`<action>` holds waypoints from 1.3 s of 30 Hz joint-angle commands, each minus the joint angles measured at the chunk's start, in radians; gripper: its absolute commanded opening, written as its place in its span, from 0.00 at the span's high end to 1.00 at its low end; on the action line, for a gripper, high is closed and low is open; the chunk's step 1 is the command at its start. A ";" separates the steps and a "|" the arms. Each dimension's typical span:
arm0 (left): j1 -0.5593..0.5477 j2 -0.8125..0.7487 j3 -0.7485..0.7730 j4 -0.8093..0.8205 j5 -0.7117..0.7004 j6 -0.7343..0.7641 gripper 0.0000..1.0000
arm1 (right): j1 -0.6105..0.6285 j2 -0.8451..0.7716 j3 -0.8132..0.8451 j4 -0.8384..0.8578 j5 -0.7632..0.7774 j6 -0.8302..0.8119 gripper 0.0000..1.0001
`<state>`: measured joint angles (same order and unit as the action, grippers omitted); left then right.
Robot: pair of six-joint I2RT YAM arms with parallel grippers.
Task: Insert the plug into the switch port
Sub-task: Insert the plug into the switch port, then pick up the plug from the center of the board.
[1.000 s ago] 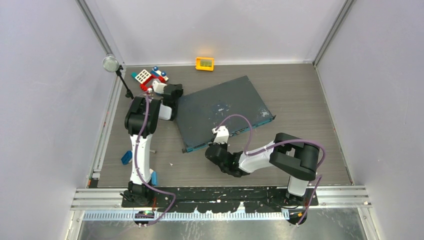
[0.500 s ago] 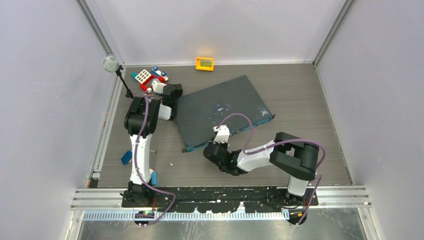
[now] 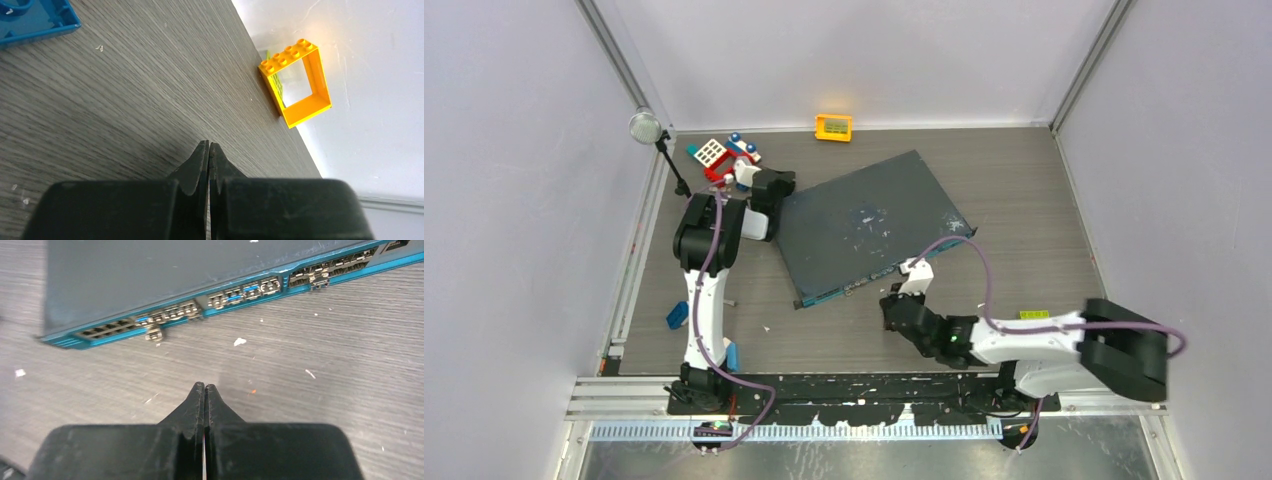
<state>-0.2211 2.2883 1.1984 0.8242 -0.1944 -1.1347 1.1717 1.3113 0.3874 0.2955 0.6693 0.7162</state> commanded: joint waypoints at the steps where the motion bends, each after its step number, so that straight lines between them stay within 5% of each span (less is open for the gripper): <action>1: -0.052 0.014 -0.051 -0.118 0.102 0.020 1.00 | 0.023 -0.240 -0.019 -0.279 0.002 0.067 1.00; 7: -0.066 -0.014 -0.081 -0.109 0.134 0.061 1.00 | 0.020 -0.475 -0.079 -0.343 0.112 0.000 0.99; 15: -0.091 -0.078 -0.116 -0.106 0.144 0.117 0.98 | 0.014 -0.413 -0.056 -0.324 0.099 -0.050 0.97; 24: -0.089 -0.132 0.125 -0.424 -0.036 0.369 0.49 | 0.013 -0.408 -0.061 -0.303 0.071 -0.040 0.97; 32: -0.094 -0.184 0.190 -0.495 -0.084 0.528 0.23 | 0.003 -0.414 -0.060 -0.319 0.067 -0.075 0.92; 39: -0.166 -0.275 0.173 -0.544 -0.125 0.680 0.13 | -0.011 -0.371 -0.044 -0.306 0.028 -0.083 0.88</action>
<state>-0.3325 2.1189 1.3720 0.3054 -0.2630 -0.5827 1.1667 0.9237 0.3099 -0.0360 0.7109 0.6476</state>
